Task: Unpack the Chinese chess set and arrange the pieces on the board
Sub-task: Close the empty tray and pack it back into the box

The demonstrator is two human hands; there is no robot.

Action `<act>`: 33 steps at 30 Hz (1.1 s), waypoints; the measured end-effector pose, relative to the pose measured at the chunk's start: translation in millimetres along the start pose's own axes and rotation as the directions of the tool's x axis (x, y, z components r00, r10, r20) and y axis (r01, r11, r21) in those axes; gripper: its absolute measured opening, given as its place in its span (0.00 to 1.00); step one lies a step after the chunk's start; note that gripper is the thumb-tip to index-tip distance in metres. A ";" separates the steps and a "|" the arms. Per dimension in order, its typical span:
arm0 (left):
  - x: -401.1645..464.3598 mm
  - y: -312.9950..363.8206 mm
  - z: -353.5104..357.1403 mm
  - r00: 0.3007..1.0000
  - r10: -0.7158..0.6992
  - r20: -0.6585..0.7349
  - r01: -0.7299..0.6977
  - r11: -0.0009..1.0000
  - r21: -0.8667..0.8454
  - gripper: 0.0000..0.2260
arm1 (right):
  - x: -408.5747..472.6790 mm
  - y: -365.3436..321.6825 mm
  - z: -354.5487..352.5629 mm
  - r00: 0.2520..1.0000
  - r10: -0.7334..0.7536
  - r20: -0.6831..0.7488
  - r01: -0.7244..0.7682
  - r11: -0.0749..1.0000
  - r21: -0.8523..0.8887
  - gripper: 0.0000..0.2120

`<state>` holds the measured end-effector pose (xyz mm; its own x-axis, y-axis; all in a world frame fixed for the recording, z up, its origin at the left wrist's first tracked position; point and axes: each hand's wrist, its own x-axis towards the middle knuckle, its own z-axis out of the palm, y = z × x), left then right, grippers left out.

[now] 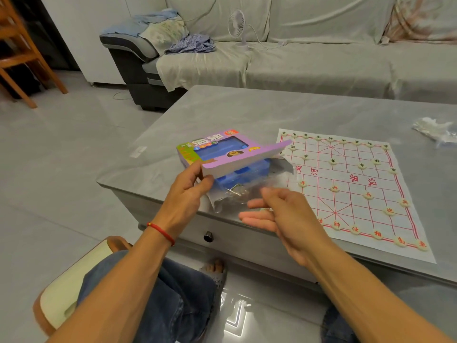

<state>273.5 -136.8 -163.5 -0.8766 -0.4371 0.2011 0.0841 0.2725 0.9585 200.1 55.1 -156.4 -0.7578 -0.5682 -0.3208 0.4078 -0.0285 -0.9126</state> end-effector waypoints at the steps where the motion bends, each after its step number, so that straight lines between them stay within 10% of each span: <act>1: -0.2 0.1 -0.4 1.000 -0.009 0.008 0.009 0.999 -0.039 0.15 | 1.9 2.2 2.8 1.000 0.006 0.003 -0.006 1.000 -0.015 0.13; 11: -3.8 9.8 -4.9 0.986 -0.034 -0.166 0.010 0.990 -0.142 0.19 | 18.3 10.0 14.1 0.989 -0.093 -0.114 0.038 0.910 -0.413 0.24; 22: -0.4 -8.0 -30.0 0.959 -0.146 -0.243 0.066 0.948 -0.310 0.19 | 27.6 -8.4 -24.6 0.867 -0.453 -0.210 0.034 0.473 -0.880 0.34; 27: -4.6 -4.4 -30.9 0.980 -0.148 -0.133 0.096 0.936 -0.338 0.11 | 38.3 -0.5 -19.7 0.934 -0.357 -0.007 0.280 0.744 -0.607 0.27; 33: -9.8 -9.8 -34.5 0.994 -0.019 -0.105 0.024 0.999 0.046 0.11 | 37.4 -2.1 -15.7 0.923 -0.377 0.071 0.345 0.735 -0.583 0.19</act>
<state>297.6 -164.8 -167.8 -0.8233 -0.5301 0.2029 0.0411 0.3009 0.9528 162.9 46.8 -170.5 -0.8173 -0.5724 0.0662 -0.2590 0.2625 -0.9295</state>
